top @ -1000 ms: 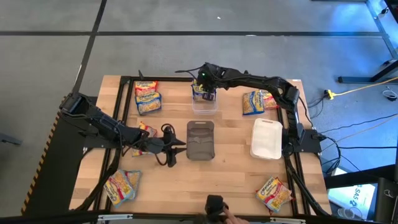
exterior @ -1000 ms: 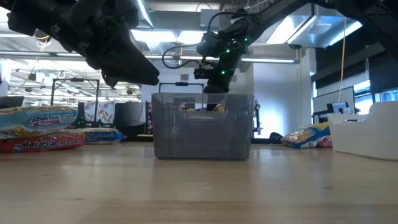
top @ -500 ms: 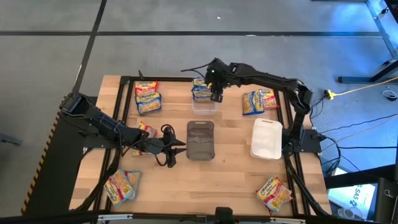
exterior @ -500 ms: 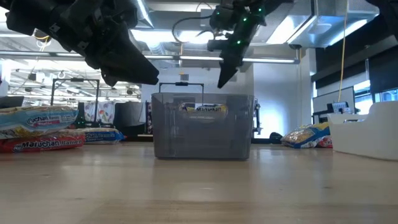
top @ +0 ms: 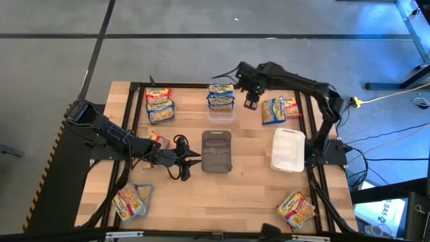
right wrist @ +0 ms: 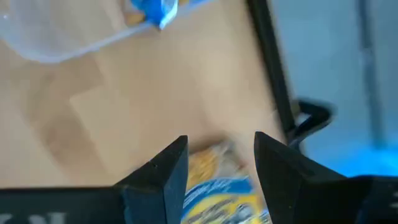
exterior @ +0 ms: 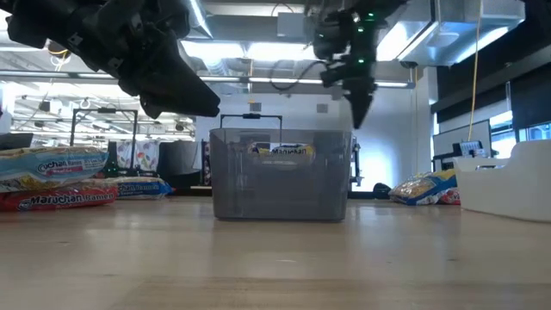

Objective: Sort Maruchan noodles
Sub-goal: Put the blue noodle pack into the transparent bin

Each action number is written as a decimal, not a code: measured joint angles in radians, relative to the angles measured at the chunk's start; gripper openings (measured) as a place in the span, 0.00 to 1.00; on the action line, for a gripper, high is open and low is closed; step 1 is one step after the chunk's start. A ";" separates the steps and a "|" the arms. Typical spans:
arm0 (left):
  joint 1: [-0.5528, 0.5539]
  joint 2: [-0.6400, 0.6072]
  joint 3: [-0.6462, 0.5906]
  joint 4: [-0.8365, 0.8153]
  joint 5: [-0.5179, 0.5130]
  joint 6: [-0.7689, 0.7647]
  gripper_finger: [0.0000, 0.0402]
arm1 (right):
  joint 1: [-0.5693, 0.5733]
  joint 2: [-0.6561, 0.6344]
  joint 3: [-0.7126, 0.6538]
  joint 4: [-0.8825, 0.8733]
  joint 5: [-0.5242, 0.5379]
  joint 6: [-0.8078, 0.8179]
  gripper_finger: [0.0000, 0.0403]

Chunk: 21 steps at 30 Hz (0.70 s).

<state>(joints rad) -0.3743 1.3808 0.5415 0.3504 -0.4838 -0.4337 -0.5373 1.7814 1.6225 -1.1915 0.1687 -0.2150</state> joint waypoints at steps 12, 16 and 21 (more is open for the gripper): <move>0.001 0.017 0.000 0.003 -0.010 0.021 0.27 | -0.124 -0.191 -0.415 0.149 0.027 0.185 0.39; 0.001 0.028 0.000 0.005 -0.022 0.019 0.27 | -0.136 -0.177 -0.488 0.167 0.110 0.190 0.36; 0.001 0.028 0.000 0.010 -0.023 0.018 0.27 | -0.153 -0.173 -0.553 0.237 0.127 0.193 0.18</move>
<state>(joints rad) -0.3733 1.4086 0.5415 0.3605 -0.5068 -0.4158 -0.6900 1.6081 1.0699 -0.9541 0.2955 -0.0220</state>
